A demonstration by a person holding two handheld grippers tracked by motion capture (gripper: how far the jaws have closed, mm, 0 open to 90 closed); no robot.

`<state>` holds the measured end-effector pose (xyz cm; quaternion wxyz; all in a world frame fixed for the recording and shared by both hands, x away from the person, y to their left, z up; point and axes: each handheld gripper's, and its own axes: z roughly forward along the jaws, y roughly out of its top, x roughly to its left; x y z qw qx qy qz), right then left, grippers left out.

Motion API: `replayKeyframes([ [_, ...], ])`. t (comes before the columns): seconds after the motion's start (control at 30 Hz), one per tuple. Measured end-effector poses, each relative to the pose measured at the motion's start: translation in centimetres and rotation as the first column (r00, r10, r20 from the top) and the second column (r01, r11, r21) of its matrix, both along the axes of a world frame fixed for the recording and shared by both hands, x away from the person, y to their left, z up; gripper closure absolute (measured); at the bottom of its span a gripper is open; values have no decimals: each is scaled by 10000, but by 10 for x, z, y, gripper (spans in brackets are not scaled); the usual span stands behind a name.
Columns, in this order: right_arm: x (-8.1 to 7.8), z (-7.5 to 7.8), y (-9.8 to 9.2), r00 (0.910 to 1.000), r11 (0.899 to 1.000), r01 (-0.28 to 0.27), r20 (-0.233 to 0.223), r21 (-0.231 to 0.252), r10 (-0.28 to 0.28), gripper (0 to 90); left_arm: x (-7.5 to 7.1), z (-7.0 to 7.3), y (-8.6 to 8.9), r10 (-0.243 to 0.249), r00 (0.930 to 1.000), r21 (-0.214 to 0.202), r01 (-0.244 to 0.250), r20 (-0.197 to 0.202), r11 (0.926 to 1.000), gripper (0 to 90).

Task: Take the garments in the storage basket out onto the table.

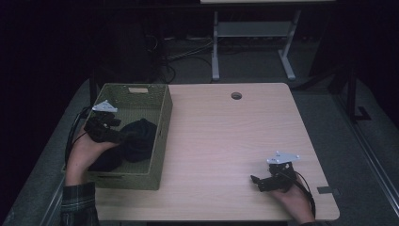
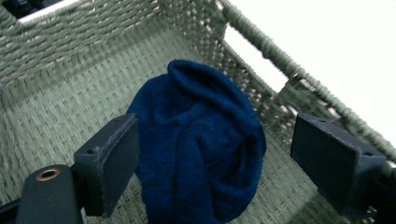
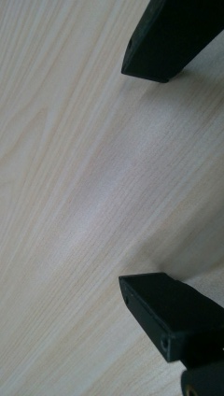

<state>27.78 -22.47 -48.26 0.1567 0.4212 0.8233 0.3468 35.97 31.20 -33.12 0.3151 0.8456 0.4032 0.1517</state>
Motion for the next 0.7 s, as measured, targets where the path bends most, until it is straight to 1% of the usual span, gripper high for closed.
replayKeyframes([
  [0.17, 0, 0, 0, 10000, 10000, -5, -4, -3, 5, 12, 3, -6, 4, 166, 9997, 181, -163, -152, 9997, 146],
  [0.4, 0, 0, 0, 10000, 10000, 2, 3, 0, -2, 12, 6, -13, 6, 152, 9992, 386, -138, -382, 9992, 146],
  [0.7, 0, 0, 0, 10000, 10000, -2, -9, -2, 2, 12, 11, -23, 9, 452, 9968, 643, -410, -663, 9971, 141],
])
